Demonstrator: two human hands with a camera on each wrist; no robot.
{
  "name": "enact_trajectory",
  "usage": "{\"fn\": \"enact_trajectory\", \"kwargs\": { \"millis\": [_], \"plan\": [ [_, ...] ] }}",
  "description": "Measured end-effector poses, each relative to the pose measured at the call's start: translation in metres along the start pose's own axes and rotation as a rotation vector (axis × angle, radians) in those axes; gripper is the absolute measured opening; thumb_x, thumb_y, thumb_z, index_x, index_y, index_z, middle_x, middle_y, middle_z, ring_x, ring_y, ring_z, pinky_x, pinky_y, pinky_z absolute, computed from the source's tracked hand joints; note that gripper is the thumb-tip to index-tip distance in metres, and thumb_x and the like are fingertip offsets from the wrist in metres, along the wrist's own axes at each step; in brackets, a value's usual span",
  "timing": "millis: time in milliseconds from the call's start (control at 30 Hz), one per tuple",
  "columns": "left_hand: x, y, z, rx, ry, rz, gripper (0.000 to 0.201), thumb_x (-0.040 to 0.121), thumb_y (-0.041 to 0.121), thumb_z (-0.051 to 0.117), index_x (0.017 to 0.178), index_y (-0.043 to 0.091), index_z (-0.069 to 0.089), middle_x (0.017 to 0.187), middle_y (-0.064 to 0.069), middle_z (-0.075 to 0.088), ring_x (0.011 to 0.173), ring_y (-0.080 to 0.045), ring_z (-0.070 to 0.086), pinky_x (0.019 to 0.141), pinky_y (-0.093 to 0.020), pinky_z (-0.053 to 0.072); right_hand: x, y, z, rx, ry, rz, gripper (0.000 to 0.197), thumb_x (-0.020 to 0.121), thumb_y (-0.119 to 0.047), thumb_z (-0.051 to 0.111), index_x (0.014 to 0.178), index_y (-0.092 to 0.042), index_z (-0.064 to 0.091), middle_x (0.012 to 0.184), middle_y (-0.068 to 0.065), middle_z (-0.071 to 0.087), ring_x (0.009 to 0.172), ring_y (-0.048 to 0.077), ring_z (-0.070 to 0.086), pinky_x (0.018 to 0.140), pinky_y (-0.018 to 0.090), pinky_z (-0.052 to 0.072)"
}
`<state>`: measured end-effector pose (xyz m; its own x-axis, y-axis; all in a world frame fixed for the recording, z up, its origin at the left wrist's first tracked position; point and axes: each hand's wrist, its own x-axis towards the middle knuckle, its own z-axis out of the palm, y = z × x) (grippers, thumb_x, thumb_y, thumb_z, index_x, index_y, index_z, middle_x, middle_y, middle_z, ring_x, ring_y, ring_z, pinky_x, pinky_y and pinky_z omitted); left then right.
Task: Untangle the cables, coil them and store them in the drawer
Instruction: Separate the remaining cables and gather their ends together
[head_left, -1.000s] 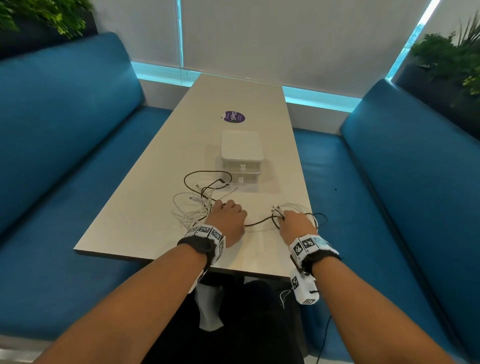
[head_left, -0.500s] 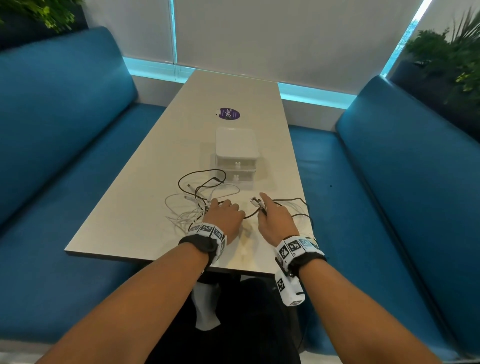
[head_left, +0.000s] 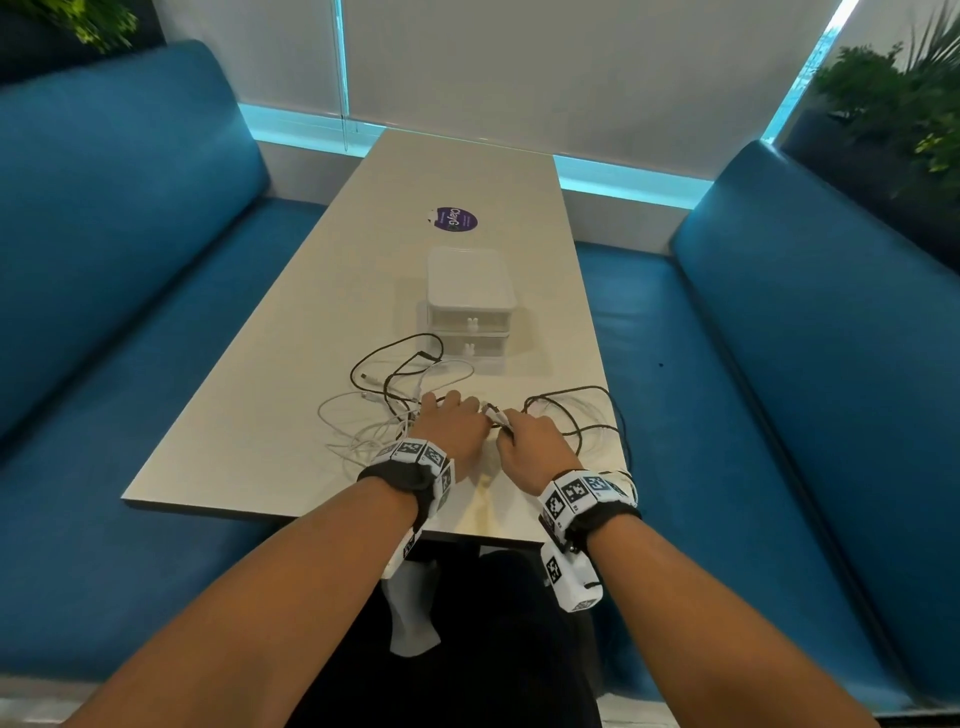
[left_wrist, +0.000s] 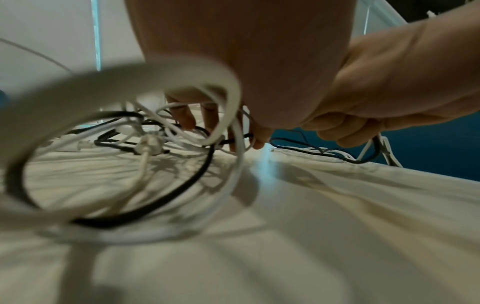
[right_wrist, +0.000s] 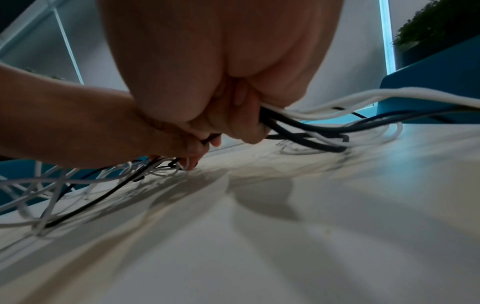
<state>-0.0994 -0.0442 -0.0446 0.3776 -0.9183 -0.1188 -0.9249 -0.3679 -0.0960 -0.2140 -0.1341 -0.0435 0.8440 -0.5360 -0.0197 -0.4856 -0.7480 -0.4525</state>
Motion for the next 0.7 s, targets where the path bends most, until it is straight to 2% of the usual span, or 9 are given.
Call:
{"fn": "enact_trajectory", "kwargs": {
  "millis": [167, 267, 367, 467, 533, 700],
  "plan": [
    [0.000, -0.009, 0.004, -0.129, 0.079, 0.052, 0.027, 0.102, 0.016, 0.040, 0.124, 0.025, 0.054, 0.119, 0.001, 0.054, 0.117, -0.026, 0.045, 0.100, -0.048, 0.033, 0.008, 0.001, -0.001, 0.011, -0.002, 0.063, 0.029, 0.101, -0.033, 0.045, 0.106, -0.010, 0.062, 0.095, 0.015, 0.067, 0.090, 0.033, 0.060, 0.073, 0.038, 0.048],
    [-0.006, -0.016, 0.010, -0.060, 0.152, 0.034, 0.023, 0.101, 0.022, 0.043, 0.121, 0.024, 0.055, 0.117, 0.003, 0.059, 0.114, -0.024, 0.048, 0.098, -0.046, 0.033, 0.008, 0.005, -0.006, -0.065, -0.007, 0.070, 0.032, 0.101, -0.038, 0.045, 0.099, -0.010, 0.060, 0.092, 0.014, 0.066, 0.087, 0.033, 0.060, 0.071, 0.039, 0.048],
    [-0.010, -0.023, 0.011, 0.026, 0.203, 0.034, 0.028, 0.096, 0.025, 0.050, 0.123, 0.026, 0.055, 0.121, 0.005, 0.057, 0.118, -0.022, 0.047, 0.098, -0.046, 0.031, 0.009, 0.012, -0.015, -0.104, 0.015, 0.077, 0.032, 0.102, -0.037, 0.045, 0.097, -0.009, 0.059, 0.090, 0.014, 0.065, 0.086, 0.033, 0.059, 0.071, 0.039, 0.048],
    [-0.012, -0.022, 0.007, 0.068, 0.217, 0.024, 0.033, 0.093, 0.021, 0.054, 0.125, 0.025, 0.054, 0.126, 0.004, 0.054, 0.122, -0.024, 0.045, 0.100, -0.047, 0.030, 0.009, 0.014, -0.022, -0.104, 0.008, 0.113, 0.032, 0.102, -0.039, 0.045, 0.097, -0.010, 0.060, 0.090, 0.014, 0.065, 0.084, 0.033, 0.060, 0.068, 0.037, 0.047],
    [-0.013, -0.020, 0.006, 0.075, 0.230, 0.012, 0.035, 0.090, 0.016, 0.055, 0.125, 0.023, 0.054, 0.129, 0.003, 0.053, 0.124, -0.025, 0.045, 0.100, -0.047, 0.031, 0.009, 0.016, -0.025, -0.108, 0.007, 0.127, 0.033, 0.101, -0.039, 0.046, 0.100, -0.010, 0.061, 0.092, 0.015, 0.065, 0.086, 0.034, 0.061, 0.071, 0.038, 0.049],
    [-0.016, -0.020, 0.006, 0.094, 0.167, 0.002, 0.037, 0.086, 0.009, 0.057, 0.121, 0.022, 0.053, 0.124, 0.001, 0.053, 0.122, -0.025, 0.045, 0.104, -0.049, 0.028, 0.005, 0.018, -0.031, -0.100, -0.037, 0.155, 0.031, 0.100, -0.038, 0.049, 0.101, -0.009, 0.063, 0.095, 0.013, 0.066, 0.091, 0.032, 0.061, 0.071, 0.035, 0.044]
  ]
}}
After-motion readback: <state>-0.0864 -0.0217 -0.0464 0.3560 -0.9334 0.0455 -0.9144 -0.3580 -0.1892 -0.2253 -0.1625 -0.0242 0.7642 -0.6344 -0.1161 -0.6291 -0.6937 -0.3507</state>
